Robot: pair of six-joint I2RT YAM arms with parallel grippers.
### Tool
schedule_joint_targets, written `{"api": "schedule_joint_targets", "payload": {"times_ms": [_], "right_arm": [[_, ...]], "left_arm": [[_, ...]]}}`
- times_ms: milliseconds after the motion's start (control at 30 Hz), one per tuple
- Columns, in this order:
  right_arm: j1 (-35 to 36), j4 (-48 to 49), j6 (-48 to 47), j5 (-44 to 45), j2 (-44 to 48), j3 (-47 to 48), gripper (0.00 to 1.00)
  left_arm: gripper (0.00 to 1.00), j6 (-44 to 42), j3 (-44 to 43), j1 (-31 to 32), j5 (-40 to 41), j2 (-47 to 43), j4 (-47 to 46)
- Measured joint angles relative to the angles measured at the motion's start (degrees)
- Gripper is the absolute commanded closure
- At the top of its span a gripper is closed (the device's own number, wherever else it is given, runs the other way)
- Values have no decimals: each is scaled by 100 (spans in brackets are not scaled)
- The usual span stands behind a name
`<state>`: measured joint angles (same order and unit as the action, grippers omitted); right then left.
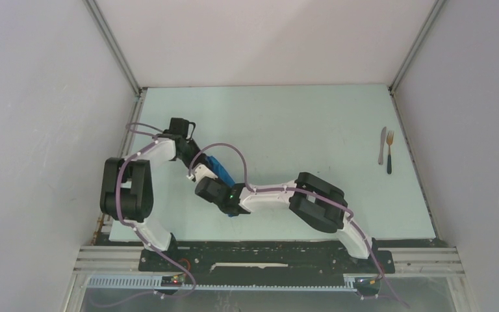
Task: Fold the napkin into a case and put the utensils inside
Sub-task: Turn over the top corner of the smaller rectangle folded napkin.
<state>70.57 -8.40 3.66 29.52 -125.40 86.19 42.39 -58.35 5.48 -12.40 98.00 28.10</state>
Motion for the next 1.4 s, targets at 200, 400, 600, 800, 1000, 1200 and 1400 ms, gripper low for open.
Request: {"api": "schedule_joint_targets", "payload": {"times_ms": [200,400,600,800,1000,1200,1400], "right_arm": [[-140,216,214,-476,297,-378,100],[-396,361,807,-1681,1023,-911,100],[-1152,1561,2166,-3672,1641,-1657,100],[-2223,3790,4072,-5344,1325,-2645,100],[-2673,5665,5390,-6098,448,-3244,99],[-3056,6662,5836,-6465,382,-3803,93],[-3620,6999,5888,-6712,382,-4129,78]], "left_arm": [[61,-219,-201,-9,96,-1117,605],[58,-688,-782,-223,452,-2361,1174],[58,-1019,-785,-326,623,-3180,1641],[58,-1165,-428,-326,428,-3329,1757],[57,-1185,-28,-313,116,-3241,1727],[58,-1145,-13,-195,-7,-3027,1552],[58,-1034,-22,197,-59,-2594,1290]]}}
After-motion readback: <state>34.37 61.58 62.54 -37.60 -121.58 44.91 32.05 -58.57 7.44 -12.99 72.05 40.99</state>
